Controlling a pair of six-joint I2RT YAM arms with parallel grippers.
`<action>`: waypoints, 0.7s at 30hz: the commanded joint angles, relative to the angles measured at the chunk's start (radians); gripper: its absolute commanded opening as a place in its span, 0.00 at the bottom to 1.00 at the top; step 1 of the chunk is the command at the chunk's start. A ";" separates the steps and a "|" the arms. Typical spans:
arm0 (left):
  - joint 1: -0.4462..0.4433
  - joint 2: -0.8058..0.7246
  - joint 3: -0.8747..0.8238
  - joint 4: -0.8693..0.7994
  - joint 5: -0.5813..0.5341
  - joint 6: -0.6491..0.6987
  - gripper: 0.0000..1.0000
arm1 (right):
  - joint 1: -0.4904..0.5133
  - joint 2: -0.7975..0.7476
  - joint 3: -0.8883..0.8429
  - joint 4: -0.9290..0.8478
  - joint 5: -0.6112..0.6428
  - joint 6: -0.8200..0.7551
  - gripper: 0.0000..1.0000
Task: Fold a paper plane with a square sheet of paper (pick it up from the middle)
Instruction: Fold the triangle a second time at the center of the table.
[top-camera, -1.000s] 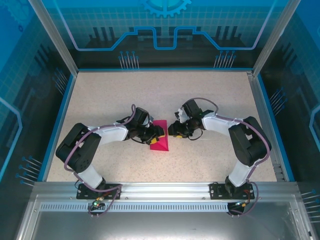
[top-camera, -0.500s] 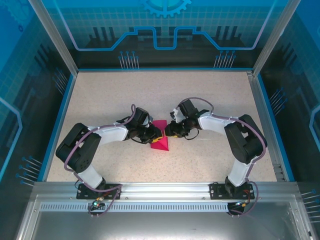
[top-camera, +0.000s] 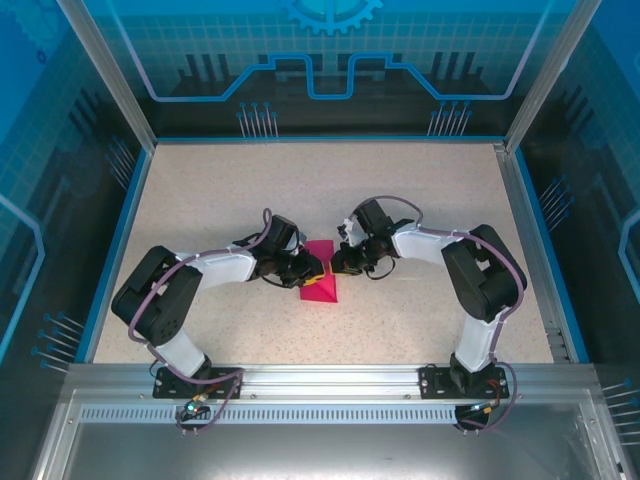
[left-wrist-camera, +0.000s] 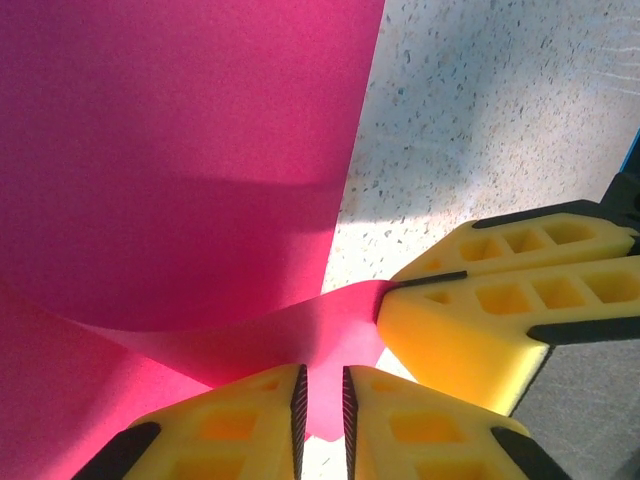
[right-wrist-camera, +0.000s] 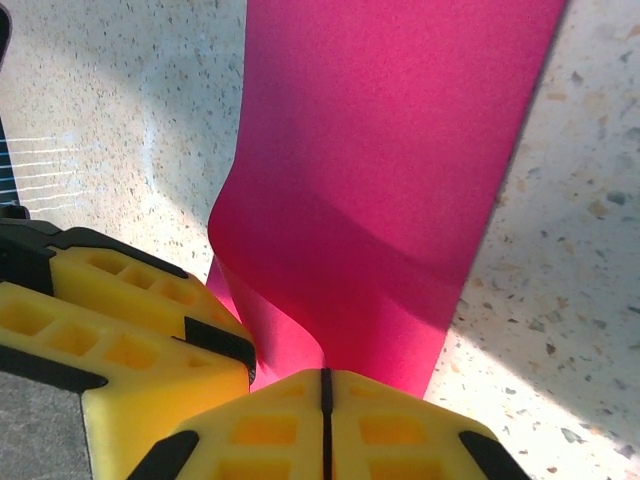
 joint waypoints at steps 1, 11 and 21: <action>-0.006 -0.013 0.029 -0.012 0.030 0.019 0.21 | 0.018 0.016 -0.012 0.003 0.006 -0.007 0.08; -0.007 0.002 0.029 0.000 0.044 0.019 0.21 | 0.022 0.036 -0.025 0.007 0.036 0.008 0.08; -0.010 0.032 0.045 0.001 0.046 0.021 0.20 | 0.025 0.052 -0.011 -0.004 0.067 -0.005 0.08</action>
